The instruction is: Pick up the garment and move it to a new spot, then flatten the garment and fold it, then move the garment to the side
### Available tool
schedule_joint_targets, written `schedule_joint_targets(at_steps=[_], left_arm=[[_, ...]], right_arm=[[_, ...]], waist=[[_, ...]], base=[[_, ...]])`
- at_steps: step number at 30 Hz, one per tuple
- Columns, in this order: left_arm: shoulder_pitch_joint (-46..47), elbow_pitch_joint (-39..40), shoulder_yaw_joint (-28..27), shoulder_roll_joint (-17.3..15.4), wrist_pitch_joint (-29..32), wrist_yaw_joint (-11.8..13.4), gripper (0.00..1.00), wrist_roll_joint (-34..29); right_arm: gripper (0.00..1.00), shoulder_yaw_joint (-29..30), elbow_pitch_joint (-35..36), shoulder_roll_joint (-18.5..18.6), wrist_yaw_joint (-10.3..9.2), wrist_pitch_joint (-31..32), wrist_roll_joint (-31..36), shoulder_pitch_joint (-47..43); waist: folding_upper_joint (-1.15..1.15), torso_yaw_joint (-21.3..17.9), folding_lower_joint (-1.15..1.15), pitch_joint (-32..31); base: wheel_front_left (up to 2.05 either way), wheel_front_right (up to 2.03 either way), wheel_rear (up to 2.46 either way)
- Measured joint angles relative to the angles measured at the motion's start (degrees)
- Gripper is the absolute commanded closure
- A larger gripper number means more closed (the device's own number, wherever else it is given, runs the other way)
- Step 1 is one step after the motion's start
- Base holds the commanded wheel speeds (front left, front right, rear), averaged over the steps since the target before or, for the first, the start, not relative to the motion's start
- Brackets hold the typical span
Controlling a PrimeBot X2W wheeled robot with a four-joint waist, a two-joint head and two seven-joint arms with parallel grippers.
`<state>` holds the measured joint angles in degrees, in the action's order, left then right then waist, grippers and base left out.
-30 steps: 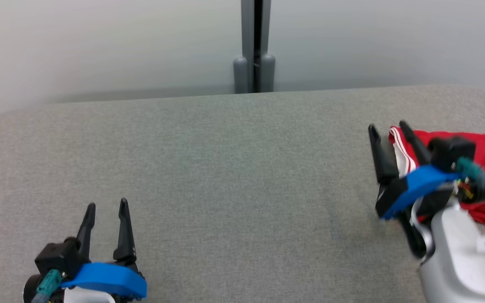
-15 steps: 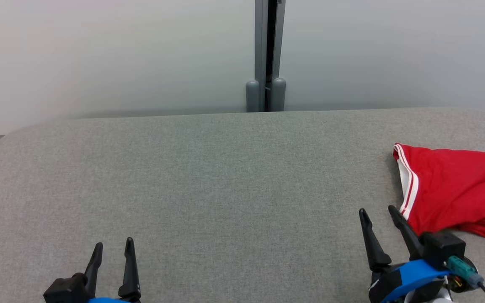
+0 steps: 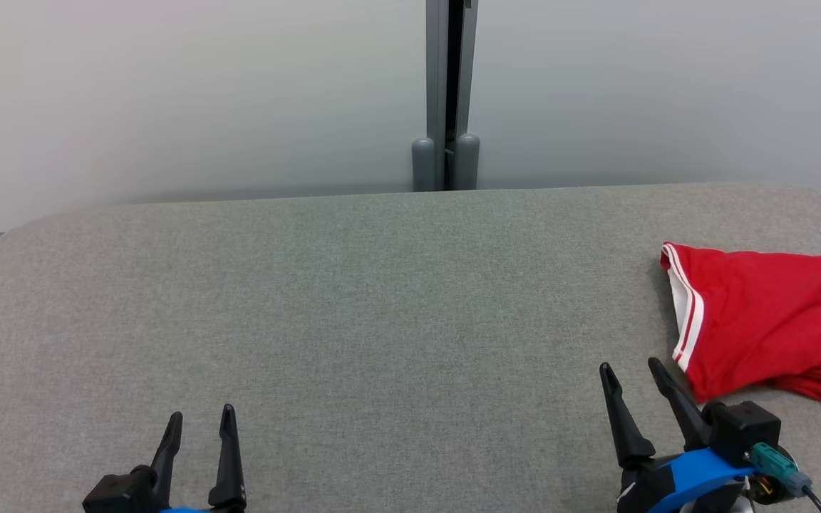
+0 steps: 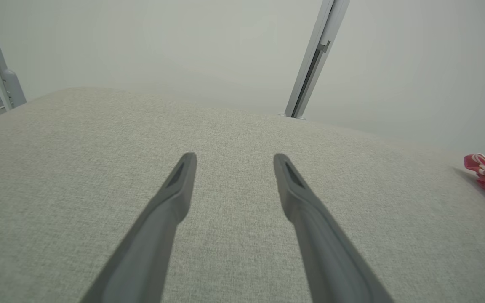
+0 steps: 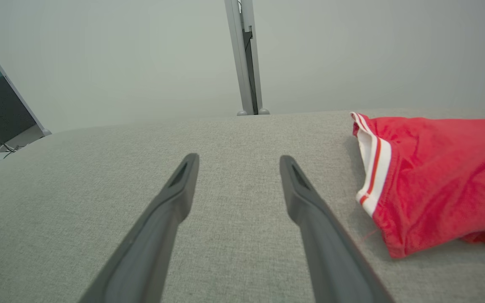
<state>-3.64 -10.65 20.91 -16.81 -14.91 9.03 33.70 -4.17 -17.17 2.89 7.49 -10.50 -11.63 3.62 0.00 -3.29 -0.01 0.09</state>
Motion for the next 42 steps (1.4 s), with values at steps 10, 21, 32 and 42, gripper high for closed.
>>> schedule_joint_targets(at_steps=[10,21,32,42], left_arm=[[-0.14,-0.65,0.25,0.3,0.15,0.23,1.0,-0.34],[-0.86,-2.37,-2.29,2.69,2.82,-1.65,1.0,7.47],[0.49,-2.72,-5.82,4.24,5.37,-4.05,1.0,15.37],[1.71,-2.9,-8.84,5.44,7.4,-5.71,1.0,21.8]], right_arm=[[1.0,0.27,-0.81,-0.03,0.0,0.34,0.12,-0.24],[1.0,1.4,-2.19,-0.09,0.0,2.52,-10.14,-1.31],[1.0,2.82,-1.48,-0.1,0.0,4.83,-20.76,-1.17],[1.0,3.97,-0.76,-0.11,0.0,6.48,-29.48,-0.76]], waist=[[0.0,0.09,0.0,-0.08],[0.0,0.34,0.01,-0.07],[0.0,0.63,0.0,-0.06],[0.0,0.89,0.01,-0.04]], base=[[0.0,0.0,0.0],[0.0,0.0,0.0],[0.0,0.0,0.0],[0.0,0.0,0.0]])
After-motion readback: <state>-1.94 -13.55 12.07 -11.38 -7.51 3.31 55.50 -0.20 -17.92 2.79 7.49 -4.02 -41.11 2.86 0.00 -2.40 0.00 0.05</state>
